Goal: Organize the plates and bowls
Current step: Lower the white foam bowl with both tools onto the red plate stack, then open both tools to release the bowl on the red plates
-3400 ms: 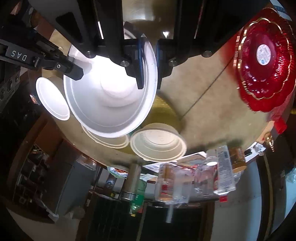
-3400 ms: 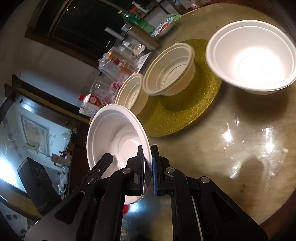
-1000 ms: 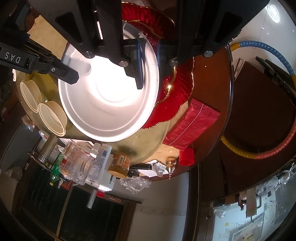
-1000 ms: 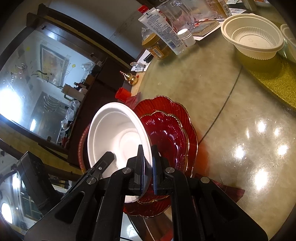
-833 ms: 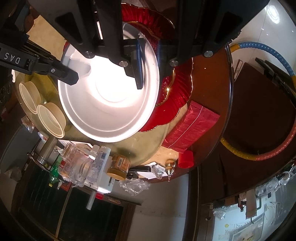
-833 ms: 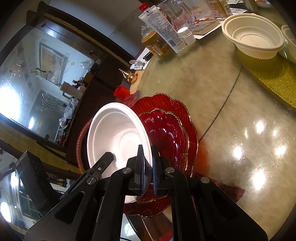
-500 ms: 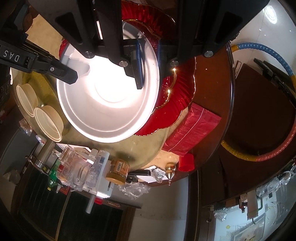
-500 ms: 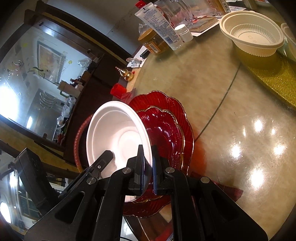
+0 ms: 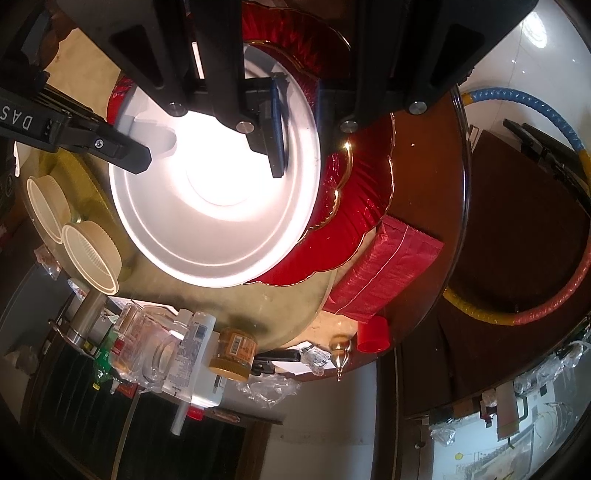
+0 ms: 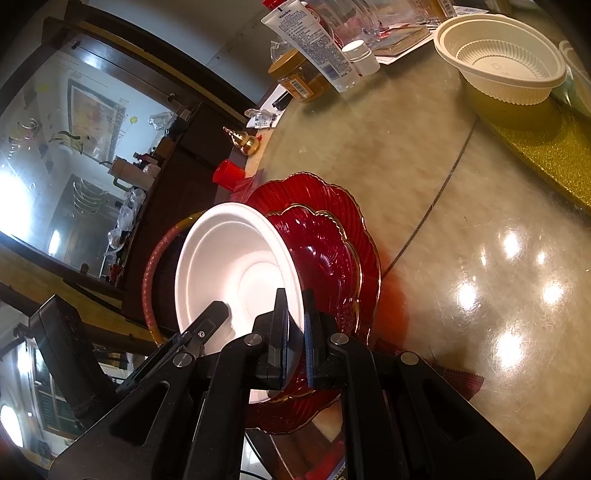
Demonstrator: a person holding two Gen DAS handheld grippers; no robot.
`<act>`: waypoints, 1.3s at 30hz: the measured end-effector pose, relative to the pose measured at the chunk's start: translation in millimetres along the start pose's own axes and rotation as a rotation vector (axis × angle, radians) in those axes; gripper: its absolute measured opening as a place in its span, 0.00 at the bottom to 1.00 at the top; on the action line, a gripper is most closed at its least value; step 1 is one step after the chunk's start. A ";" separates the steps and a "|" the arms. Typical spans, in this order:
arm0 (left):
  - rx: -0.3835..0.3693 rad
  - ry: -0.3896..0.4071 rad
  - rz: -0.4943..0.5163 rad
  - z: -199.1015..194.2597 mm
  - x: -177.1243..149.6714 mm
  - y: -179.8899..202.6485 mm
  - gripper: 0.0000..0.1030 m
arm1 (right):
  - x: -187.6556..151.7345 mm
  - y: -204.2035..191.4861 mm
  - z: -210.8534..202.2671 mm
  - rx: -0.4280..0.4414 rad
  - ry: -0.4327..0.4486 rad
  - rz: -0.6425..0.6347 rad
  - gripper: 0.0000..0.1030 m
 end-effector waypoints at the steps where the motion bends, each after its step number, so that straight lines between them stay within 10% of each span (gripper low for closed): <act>1: 0.001 -0.003 0.001 0.5 -0.2 0.1 0.12 | 0.4 0.7 0.7 -0.001 -0.002 0.001 0.07; 27: 0.017 0.014 -0.053 3.4 -1.7 -6.8 0.16 | 0.6 -3.1 3.3 -0.033 0.035 -0.063 0.08; 30: 0.027 0.056 -0.077 -2.3 2.5 -10.3 0.28 | 2.9 -3.6 -2.3 -0.070 0.079 -0.085 0.08; 32: 0.023 0.078 -0.105 -6.0 4.8 -13.2 0.57 | 4.8 -3.8 -6.6 -0.080 0.105 -0.090 0.18; 34: 0.002 0.114 -0.137 -12.2 7.3 -15.9 0.64 | 6.0 -3.8 -10.2 -0.070 0.119 -0.085 0.42; 39: 0.027 0.186 -0.173 -25.7 11.5 -23.3 0.74 | 8.7 -2.8 -18.4 -0.075 0.164 -0.069 0.54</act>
Point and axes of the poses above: each gripper's, at about its wrist camera, not at the fingertips, and z roughly the way its jaws point, y to its right, x to its top, the point moved 5 cm from there along z, roughly the way its jaws point, and after that the axes turned 2 degrees about y, right-handed, at the moved point
